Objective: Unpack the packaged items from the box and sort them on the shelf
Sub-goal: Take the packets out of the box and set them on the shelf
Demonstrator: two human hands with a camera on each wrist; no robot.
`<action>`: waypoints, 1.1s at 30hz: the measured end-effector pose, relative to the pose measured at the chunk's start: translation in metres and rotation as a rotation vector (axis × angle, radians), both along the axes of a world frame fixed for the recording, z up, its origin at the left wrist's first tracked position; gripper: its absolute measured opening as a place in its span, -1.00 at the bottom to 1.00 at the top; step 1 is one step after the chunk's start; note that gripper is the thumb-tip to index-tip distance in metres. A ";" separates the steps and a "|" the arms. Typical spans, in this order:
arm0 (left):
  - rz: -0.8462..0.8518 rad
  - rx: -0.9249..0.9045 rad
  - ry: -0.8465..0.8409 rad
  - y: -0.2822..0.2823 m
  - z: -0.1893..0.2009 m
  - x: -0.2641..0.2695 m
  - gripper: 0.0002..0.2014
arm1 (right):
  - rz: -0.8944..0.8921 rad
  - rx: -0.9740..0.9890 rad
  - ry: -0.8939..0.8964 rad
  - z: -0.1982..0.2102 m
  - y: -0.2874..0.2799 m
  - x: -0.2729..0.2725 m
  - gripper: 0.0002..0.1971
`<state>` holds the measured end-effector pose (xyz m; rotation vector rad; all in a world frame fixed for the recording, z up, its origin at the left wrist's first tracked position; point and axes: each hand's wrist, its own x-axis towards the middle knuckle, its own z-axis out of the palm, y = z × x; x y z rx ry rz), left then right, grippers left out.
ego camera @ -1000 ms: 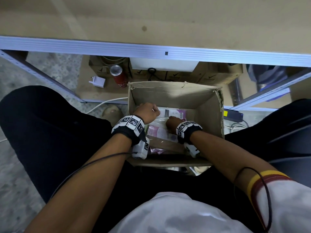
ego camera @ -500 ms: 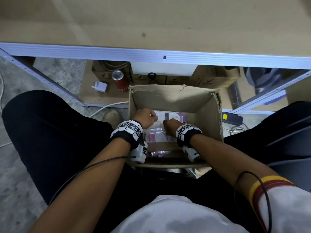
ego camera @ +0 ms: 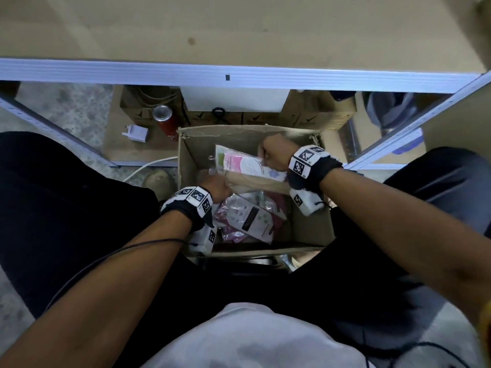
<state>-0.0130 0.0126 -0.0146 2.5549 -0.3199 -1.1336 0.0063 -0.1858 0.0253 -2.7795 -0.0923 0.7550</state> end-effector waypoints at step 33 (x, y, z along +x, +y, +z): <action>-0.564 0.248 -0.057 -0.039 -0.101 -0.002 -0.73 | 0.040 0.169 -0.162 0.048 -0.011 0.010 -0.89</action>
